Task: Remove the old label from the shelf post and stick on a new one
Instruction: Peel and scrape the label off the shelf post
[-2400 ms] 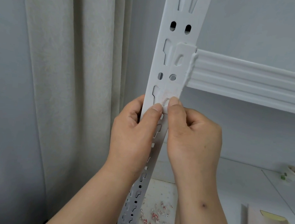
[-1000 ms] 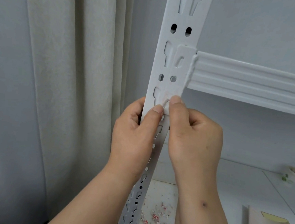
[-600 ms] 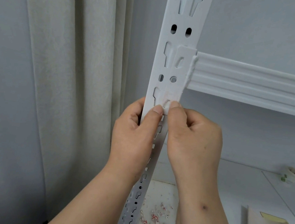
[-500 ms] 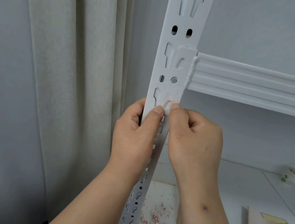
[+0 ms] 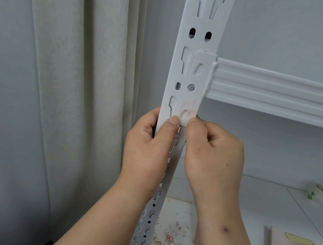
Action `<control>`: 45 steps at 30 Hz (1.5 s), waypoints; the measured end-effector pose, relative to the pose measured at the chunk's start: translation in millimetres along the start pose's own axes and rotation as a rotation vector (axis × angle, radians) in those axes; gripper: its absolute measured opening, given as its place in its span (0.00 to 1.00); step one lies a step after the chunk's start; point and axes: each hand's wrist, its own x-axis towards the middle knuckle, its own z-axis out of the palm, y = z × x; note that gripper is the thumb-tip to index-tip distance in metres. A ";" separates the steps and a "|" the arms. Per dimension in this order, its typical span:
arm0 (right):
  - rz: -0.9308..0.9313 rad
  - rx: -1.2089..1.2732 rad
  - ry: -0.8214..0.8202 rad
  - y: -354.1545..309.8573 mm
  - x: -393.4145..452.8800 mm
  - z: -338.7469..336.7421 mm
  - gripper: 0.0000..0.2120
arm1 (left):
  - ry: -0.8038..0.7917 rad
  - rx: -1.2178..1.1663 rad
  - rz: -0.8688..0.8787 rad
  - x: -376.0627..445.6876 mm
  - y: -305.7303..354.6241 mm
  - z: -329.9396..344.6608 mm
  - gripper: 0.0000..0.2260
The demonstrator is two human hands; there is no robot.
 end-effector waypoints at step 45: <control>0.080 0.392 -0.080 18.8 -26.2 0.8 0.22 | 0.176 0.048 -0.104 -36.5 -27.2 -26.3 0.22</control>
